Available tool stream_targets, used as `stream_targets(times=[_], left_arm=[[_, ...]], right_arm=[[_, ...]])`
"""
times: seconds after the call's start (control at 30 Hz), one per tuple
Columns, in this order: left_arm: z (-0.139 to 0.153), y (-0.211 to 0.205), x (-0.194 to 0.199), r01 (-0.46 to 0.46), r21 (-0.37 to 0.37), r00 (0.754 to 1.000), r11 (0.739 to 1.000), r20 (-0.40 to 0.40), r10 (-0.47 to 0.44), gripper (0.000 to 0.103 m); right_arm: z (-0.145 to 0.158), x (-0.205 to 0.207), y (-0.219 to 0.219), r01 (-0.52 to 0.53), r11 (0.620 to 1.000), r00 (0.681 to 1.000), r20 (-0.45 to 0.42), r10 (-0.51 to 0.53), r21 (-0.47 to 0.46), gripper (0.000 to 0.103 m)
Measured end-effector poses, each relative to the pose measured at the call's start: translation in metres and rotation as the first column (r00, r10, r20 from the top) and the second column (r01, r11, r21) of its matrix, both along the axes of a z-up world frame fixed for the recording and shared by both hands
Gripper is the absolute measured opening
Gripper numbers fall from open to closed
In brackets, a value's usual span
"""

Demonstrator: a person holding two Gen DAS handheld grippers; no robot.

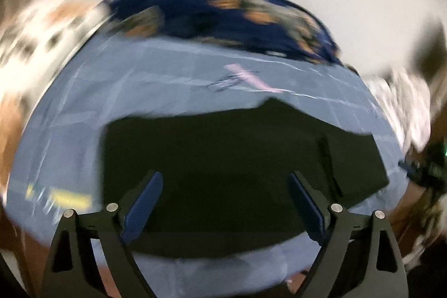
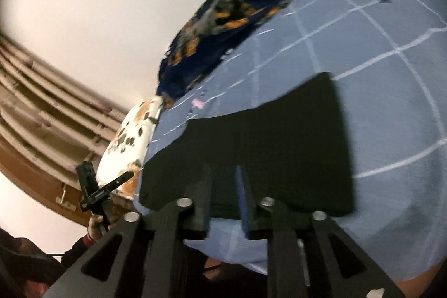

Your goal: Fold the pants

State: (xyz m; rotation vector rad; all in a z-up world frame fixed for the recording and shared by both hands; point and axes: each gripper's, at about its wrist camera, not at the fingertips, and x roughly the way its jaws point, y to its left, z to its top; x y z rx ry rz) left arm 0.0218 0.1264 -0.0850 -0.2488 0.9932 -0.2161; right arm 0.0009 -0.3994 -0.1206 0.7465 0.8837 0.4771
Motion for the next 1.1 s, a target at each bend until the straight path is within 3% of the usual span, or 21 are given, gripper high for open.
stream_targets(times=[0.07, 0.13, 0.23, 0.37, 0.47, 0.57, 0.63, 0.77, 0.83, 0.87, 0.97, 1.03, 1.1], left_arm=[[-0.005, 0.043, -0.012, -0.075, -0.137, 0.995, 0.988, -0.072, 0.066, 0.084], [-0.014, 0.076, -0.027, -0.141, -0.251, 0.984, 0.958, -0.141, 0.108, 0.084], [-0.028, 0.088, -0.042, -0.13, -0.345, 0.977, 0.93, -0.206, 0.06, 0.084], [-0.051, 0.082, -0.044, -0.124, -0.362, 0.959, 0.924, -0.284, 0.018, 0.084], [-0.072, 0.083, -0.039, -0.163, -0.415, 0.943, 0.895, -0.331, 0.018, 0.084], [-0.088, 0.088, -0.035, -0.216, -0.423, 0.927, 0.88, -0.372, 0.049, 0.084], [-0.099, 0.092, -0.032, -0.233, -0.446, 0.923, 0.864, -0.382, 0.051, 0.084], [-0.099, 0.099, -0.028, -0.224, -0.466, 0.945, 0.856, -0.319, 0.074, 0.084], [-0.094, 0.101, -0.026, -0.222, -0.498, 0.956, 0.838, -0.28, 0.087, 0.084], [-0.093, 0.101, -0.024, -0.222, -0.506, 0.957, 0.833, -0.275, 0.088, 0.084], [-0.102, 0.099, -0.017, -0.233, -0.466, 0.945, 0.853, -0.317, 0.085, 0.084], [-0.11, 0.103, -0.017, -0.255, -0.508, 0.941, 0.823, -0.326, 0.091, 0.084], [-0.11, 0.104, -0.018, -0.247, -0.525, 0.944, 0.815, -0.32, 0.08, 0.084]], right_arm=[[0.0, 0.005, 0.016, -0.024, 0.999, 1.0, -0.003, 0.024, 0.034, 0.028], [-0.003, 0.012, 0.036, -0.05, 0.997, 0.999, -0.016, 0.051, 0.05, 0.029], [-0.007, 0.017, 0.058, -0.082, 0.995, 0.996, -0.035, 0.084, 0.054, 0.029], [-0.012, 0.019, 0.083, -0.125, 0.991, 0.99, -0.056, 0.127, 0.044, 0.03], [-0.014, 0.015, 0.093, -0.136, 0.99, 0.988, -0.068, 0.139, 0.037, 0.031], [-0.013, 0.011, 0.096, -0.134, 0.99, 0.988, -0.066, 0.137, 0.048, 0.032], [-0.013, 0.007, 0.098, -0.129, 0.99, 0.989, -0.064, 0.133, 0.056, 0.037], [-0.018, 0.003, 0.102, -0.137, 0.989, 0.987, -0.082, 0.141, 0.054, 0.04], [-0.019, 0.003, 0.104, -0.141, 0.989, 0.986, -0.088, 0.145, 0.045, 0.04], [-0.019, 0.004, 0.104, -0.14, 0.989, 0.985, -0.091, 0.144, 0.046, 0.041], [-0.019, 0.005, 0.103, -0.124, 0.99, 0.987, -0.092, 0.13, 0.063, 0.045], [-0.019, 0.003, 0.103, -0.122, 0.991, 0.988, -0.091, 0.128, 0.062, 0.047], [-0.019, 0.003, 0.102, -0.118, 0.991, 0.988, -0.092, 0.122, 0.056, 0.049]])
